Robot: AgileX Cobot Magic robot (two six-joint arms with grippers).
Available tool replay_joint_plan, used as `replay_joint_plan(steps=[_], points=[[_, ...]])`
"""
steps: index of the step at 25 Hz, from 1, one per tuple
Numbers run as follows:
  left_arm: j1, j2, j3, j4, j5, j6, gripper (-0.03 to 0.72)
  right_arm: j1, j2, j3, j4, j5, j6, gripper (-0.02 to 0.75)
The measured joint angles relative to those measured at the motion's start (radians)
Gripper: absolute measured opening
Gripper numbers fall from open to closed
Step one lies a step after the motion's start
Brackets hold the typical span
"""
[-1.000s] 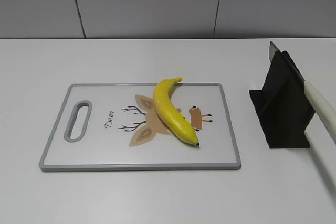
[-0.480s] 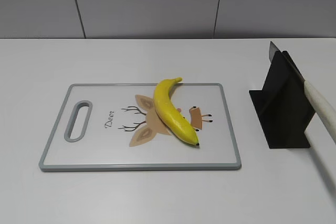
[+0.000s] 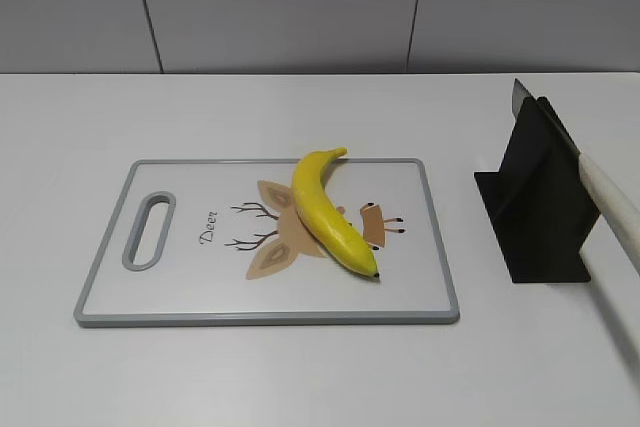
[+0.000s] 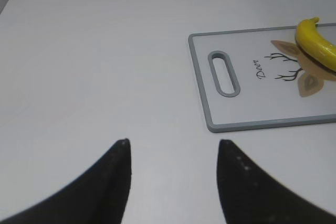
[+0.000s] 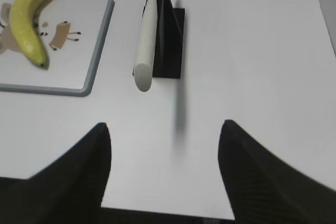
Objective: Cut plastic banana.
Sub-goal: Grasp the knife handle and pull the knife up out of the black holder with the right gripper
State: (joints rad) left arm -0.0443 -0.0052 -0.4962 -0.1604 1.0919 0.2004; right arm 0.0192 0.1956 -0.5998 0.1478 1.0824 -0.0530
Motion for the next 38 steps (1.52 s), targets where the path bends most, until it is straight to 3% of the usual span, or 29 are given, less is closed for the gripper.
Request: replay_joint_plan(steps=[11,18,26,33,38], points=[[0.0,0.0,0.0,0.002,0.0,0.0,0.52,0.0,0.538,-0.303,-0.003,0.13,-0.006,0.5],[0.0,0.0,0.0,0.002,0.0,0.0,0.52,0.016,0.805,-0.404,-0.004,0.13,-0.017,0.5],[0.0,0.0,0.0,0.002,0.0,0.0,0.52,0.1,1.044,-0.472,-0.032,0.13,-0.017,0.5],[0.0,0.0,0.0,0.002,0.0,0.0,0.52,0.222,1.227,-0.504,-0.121,0.129,0.064,0.5],[0.0,0.0,0.0,0.002,0.0,0.0,0.52,0.241,1.34,-0.504,-0.148,0.106,0.121,0.5]])
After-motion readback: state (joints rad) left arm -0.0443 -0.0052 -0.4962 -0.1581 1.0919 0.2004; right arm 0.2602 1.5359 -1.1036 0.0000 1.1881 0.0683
